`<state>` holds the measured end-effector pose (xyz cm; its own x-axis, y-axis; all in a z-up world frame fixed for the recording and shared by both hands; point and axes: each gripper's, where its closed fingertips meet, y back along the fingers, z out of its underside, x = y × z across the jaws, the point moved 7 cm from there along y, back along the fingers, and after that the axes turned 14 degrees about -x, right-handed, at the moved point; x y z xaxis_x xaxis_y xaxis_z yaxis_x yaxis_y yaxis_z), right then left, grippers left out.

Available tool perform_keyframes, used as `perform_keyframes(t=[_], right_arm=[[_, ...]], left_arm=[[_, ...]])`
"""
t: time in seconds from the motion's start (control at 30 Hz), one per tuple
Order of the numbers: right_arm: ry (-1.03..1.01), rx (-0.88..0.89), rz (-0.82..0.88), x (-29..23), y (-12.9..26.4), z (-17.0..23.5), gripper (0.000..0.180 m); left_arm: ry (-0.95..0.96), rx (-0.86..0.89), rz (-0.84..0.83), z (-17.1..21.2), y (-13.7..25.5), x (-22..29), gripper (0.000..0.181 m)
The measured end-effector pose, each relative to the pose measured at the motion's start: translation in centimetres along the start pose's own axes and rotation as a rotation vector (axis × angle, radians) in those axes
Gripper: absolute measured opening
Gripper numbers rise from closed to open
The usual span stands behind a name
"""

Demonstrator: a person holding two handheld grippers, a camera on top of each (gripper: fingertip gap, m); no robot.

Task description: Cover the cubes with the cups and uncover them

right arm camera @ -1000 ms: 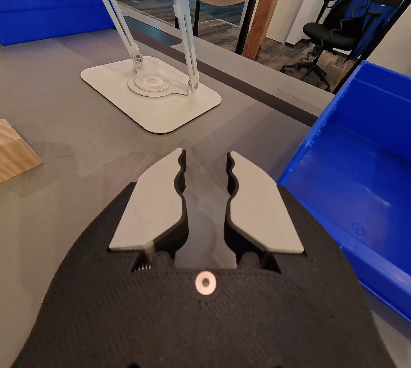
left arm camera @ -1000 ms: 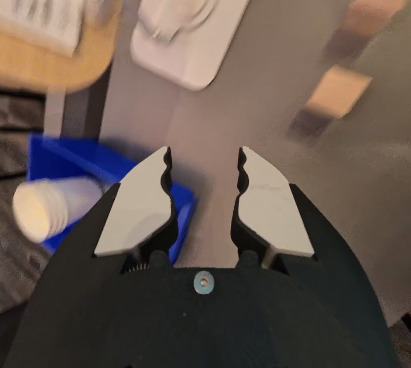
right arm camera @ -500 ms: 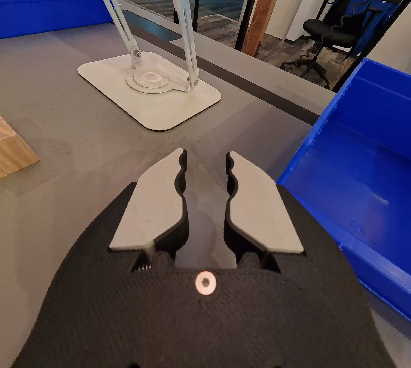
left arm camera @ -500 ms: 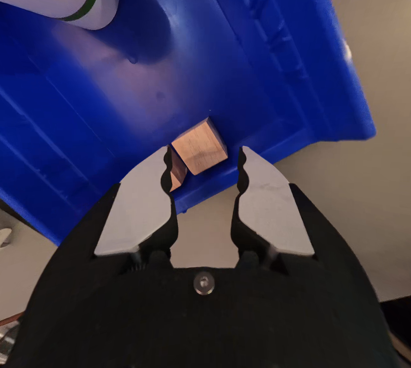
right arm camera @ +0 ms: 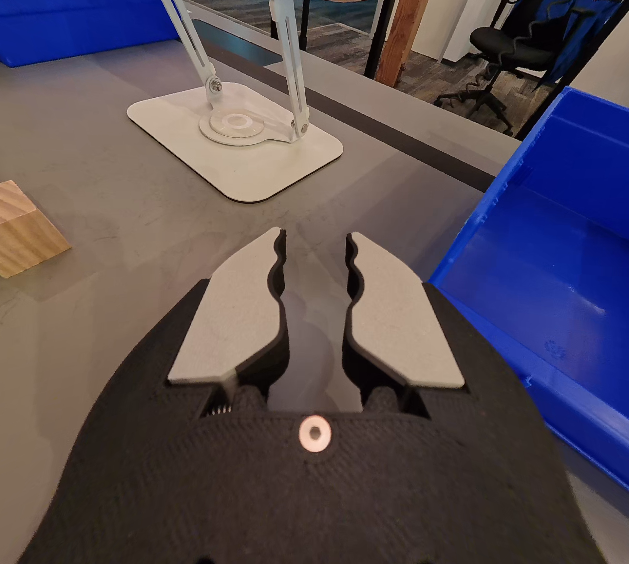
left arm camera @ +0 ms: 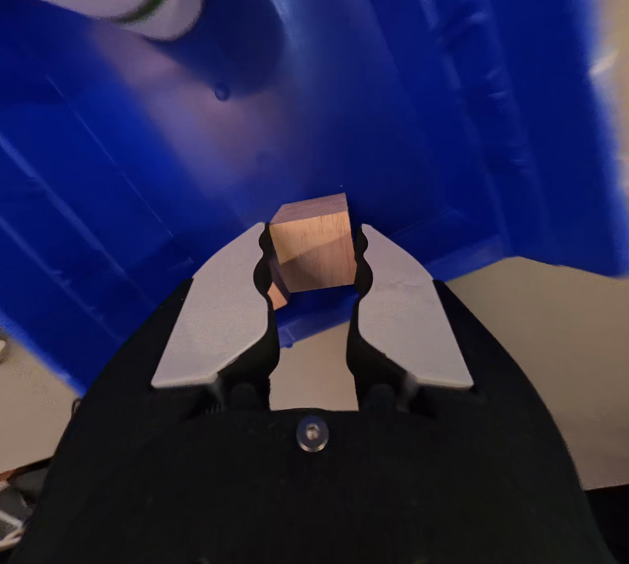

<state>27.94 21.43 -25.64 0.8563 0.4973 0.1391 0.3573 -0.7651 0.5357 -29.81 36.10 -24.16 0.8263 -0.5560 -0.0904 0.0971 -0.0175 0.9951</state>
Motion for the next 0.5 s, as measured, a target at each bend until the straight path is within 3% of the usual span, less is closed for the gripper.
perform_keyframes(t=[0.13,0.27,0.4,0.5], right_arm=[[0.013,0.004,-0.004,0.1,0.1,0.1,0.034],[0.037,0.023,-0.018,0.7,0.8,0.4,0.033],[0.106,0.061,-0.086,0.5,2.0,0.6,0.023],[0.14,0.083,-0.113,0.6,3.0,1.1,0.022]], left_arm=[[-0.094,0.173,-0.022,0.3,7.3,2.7,0.046],[-0.303,0.298,-0.041,0.3,14.6,9.7,0.046],[-0.56,0.347,-0.051,-1.7,17.5,19.8,0.046],[-0.753,0.355,-0.018,-3.8,17.3,28.1,0.046]])
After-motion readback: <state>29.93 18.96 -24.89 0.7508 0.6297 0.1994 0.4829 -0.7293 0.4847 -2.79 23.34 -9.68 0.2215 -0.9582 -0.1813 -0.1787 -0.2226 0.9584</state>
